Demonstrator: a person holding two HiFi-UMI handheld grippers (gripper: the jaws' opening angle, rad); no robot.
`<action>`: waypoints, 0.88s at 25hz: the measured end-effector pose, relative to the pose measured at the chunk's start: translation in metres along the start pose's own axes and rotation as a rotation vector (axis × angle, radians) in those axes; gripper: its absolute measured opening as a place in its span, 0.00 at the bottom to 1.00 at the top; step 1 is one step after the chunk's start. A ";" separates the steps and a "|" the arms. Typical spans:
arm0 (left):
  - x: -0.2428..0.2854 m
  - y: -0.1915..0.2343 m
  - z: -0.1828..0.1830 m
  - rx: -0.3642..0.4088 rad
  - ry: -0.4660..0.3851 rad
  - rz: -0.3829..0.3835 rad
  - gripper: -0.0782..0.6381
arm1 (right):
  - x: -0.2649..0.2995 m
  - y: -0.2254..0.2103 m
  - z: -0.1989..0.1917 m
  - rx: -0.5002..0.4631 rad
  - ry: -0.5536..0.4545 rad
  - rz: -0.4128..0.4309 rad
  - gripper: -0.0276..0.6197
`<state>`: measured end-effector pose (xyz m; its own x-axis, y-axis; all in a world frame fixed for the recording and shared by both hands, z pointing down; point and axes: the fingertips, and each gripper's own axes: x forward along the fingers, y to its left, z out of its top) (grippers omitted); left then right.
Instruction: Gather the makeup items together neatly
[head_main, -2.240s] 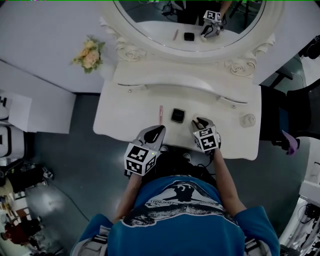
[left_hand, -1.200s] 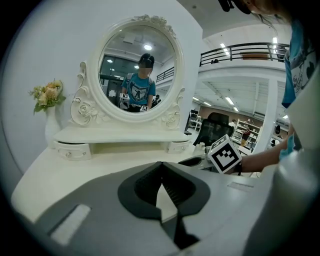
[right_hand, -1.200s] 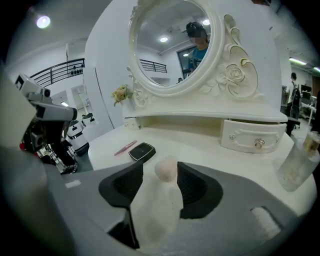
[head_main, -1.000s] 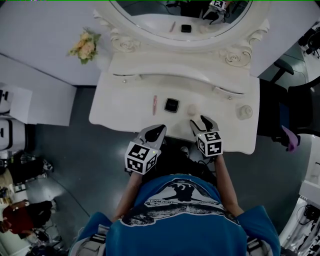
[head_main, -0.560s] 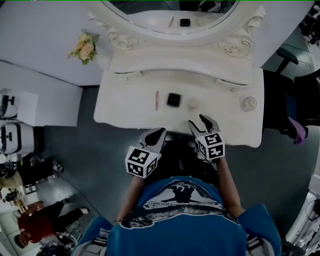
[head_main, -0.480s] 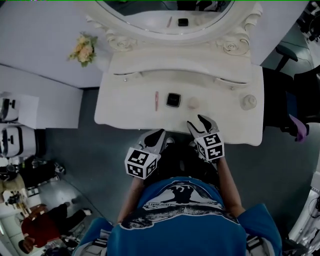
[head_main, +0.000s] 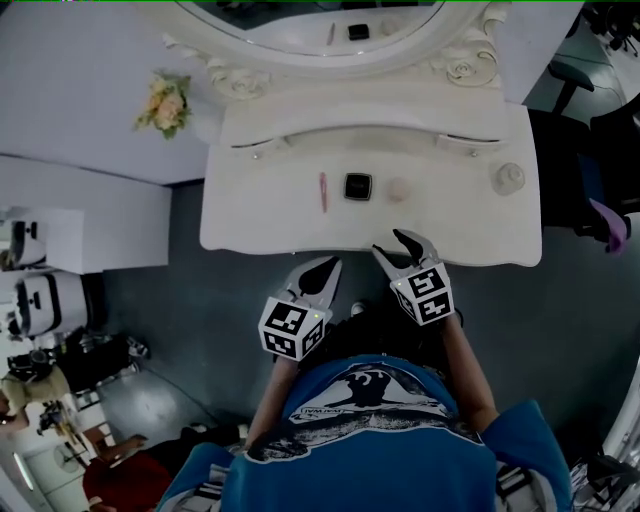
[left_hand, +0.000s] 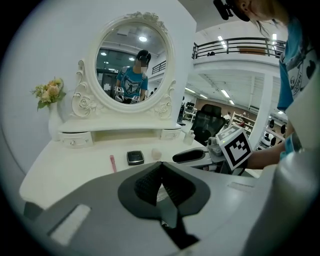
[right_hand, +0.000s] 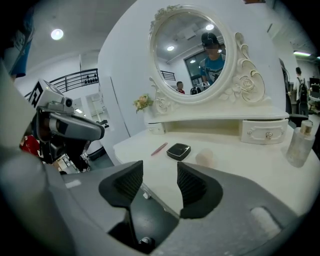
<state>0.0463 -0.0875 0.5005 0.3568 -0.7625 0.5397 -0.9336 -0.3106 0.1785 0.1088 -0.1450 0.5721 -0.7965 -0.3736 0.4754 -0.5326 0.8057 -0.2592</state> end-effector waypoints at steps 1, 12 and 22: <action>-0.005 0.001 -0.004 -0.003 0.001 -0.003 0.13 | 0.000 0.005 0.000 0.002 -0.001 -0.002 0.38; -0.084 0.019 -0.062 -0.049 -0.018 0.013 0.13 | 0.002 0.096 -0.020 -0.010 0.009 0.018 0.38; -0.136 0.027 -0.098 -0.058 -0.064 0.022 0.13 | -0.007 0.169 -0.029 -0.059 -0.022 0.033 0.28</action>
<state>-0.0303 0.0637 0.5121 0.3358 -0.8040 0.4907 -0.9409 -0.2615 0.2154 0.0327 0.0077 0.5493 -0.8198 -0.3556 0.4488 -0.4886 0.8431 -0.2246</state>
